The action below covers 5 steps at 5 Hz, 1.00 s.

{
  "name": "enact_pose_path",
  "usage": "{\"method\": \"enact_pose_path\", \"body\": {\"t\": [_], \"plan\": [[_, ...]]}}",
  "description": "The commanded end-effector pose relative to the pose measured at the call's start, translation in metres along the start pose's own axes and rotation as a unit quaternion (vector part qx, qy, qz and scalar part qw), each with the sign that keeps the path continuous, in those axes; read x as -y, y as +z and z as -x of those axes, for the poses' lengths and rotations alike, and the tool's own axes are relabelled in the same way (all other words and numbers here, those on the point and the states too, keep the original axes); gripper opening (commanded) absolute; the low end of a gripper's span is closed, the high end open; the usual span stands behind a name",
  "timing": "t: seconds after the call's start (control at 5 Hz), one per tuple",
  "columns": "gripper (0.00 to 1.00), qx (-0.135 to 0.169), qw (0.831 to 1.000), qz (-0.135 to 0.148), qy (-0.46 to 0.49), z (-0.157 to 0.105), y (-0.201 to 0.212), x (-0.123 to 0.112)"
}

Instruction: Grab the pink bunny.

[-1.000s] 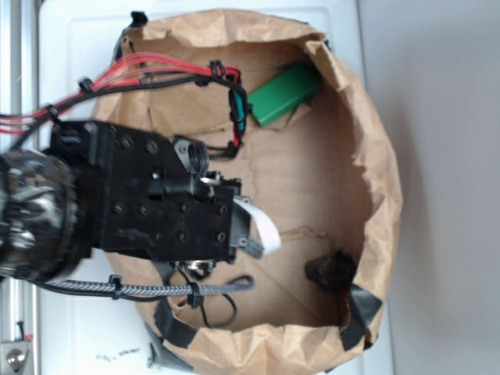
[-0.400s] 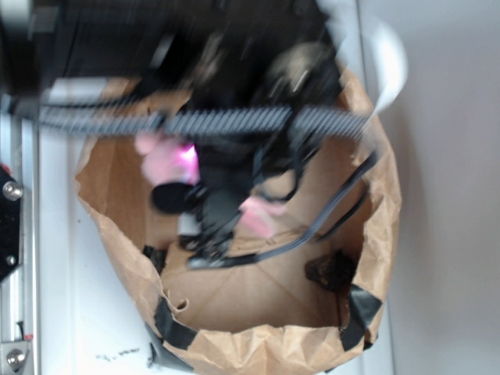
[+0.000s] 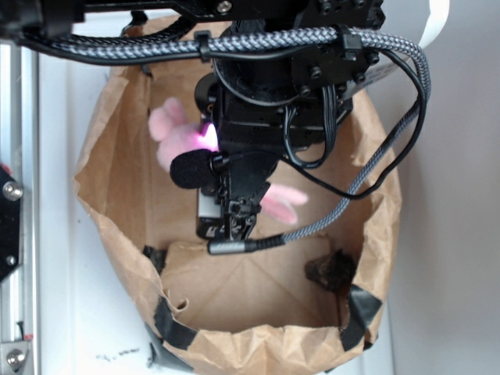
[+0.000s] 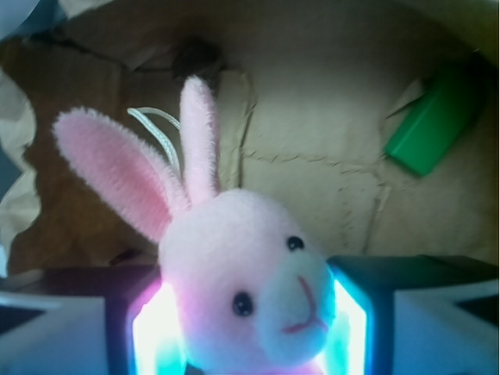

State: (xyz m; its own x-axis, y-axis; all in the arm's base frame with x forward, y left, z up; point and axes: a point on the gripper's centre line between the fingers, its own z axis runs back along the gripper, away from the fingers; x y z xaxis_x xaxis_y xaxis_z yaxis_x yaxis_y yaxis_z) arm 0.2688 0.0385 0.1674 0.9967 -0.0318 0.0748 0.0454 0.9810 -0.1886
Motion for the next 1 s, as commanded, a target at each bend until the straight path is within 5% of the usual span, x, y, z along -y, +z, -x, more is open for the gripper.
{"method": "enact_pose_path", "body": {"t": [0.0, 0.2, 0.8], "plan": [[0.00, 0.107, 0.993, -0.046, 0.032, 0.009, 0.017, 0.012], [0.00, 0.110, 0.991, -0.064, 0.031, 0.009, 0.013, 0.025], [0.00, 0.105, 0.993, -0.043, 0.017, 0.007, 0.006, 0.028]]}}
